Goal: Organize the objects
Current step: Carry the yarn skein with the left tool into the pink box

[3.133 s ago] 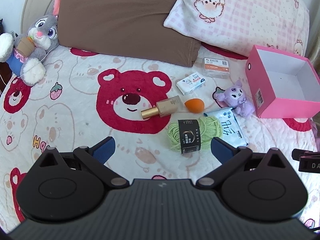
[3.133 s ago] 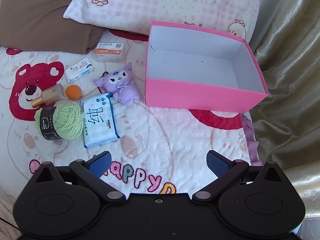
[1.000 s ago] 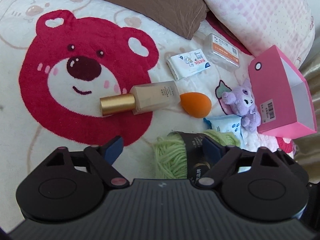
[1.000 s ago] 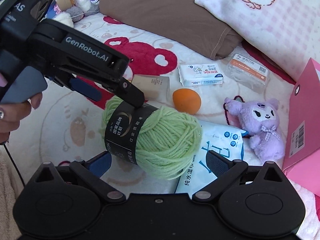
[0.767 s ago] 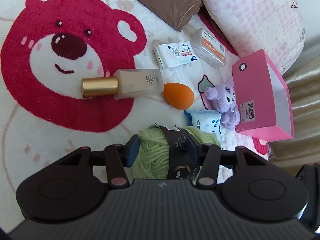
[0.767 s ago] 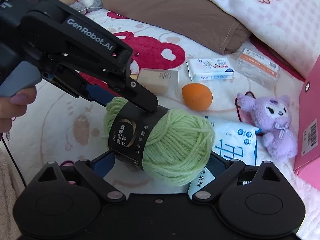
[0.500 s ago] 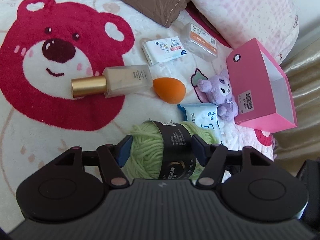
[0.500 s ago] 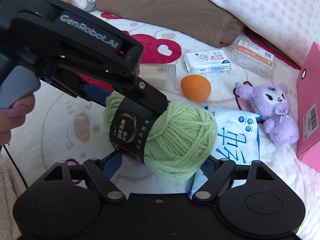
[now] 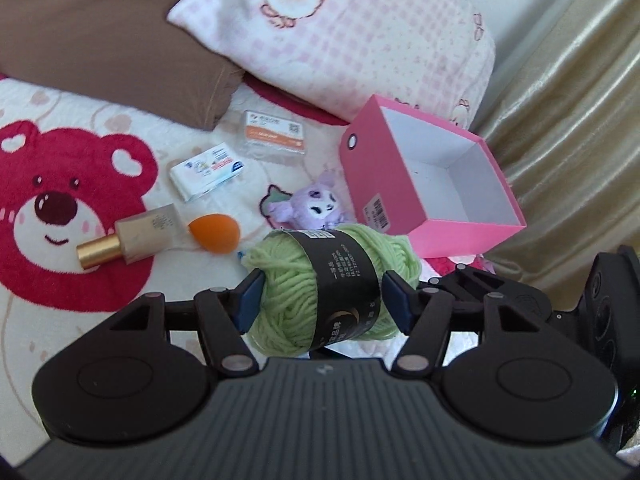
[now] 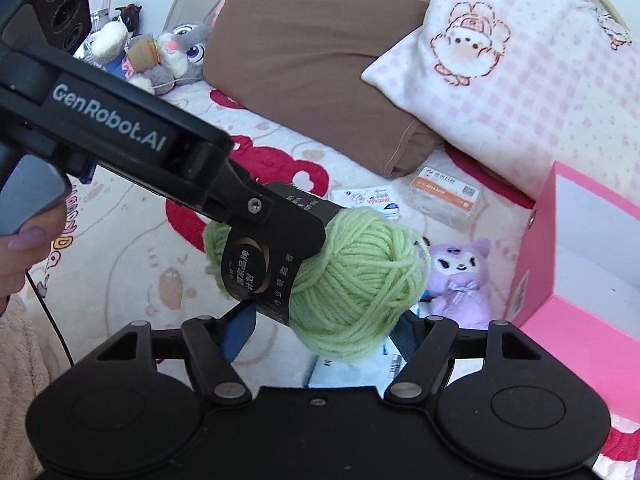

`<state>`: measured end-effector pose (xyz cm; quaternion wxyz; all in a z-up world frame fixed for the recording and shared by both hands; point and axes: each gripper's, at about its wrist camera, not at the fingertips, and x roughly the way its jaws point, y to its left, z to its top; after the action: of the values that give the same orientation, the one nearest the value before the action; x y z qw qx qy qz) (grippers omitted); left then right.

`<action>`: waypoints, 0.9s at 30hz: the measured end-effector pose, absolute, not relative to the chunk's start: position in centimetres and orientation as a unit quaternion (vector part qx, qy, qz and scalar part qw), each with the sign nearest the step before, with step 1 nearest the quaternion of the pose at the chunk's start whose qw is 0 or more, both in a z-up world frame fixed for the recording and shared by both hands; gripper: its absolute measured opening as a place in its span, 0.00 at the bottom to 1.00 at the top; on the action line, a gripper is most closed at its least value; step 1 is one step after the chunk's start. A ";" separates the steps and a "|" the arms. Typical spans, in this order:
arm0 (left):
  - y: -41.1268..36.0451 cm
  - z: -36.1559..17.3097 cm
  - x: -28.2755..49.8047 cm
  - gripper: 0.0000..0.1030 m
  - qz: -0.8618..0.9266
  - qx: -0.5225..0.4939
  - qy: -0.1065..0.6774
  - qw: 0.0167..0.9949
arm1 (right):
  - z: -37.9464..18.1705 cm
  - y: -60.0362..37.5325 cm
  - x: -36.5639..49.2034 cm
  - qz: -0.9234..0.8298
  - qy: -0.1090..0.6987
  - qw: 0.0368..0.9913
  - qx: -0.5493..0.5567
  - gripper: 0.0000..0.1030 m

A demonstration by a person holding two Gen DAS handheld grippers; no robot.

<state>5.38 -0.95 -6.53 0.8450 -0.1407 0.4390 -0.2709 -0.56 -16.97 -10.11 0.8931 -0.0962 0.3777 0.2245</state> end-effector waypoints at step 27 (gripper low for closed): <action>-26.4 -1.6 16.5 0.59 -0.401 -0.146 0.443 0.789 | -2.2 -39.0 6.1 0.026 0.371 0.928 -0.027 0.86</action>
<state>16.46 -26.41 -1.55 0.7885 -0.1463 0.4430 -0.4007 6.08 -38.96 -2.17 0.9278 -0.0273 0.3712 0.0262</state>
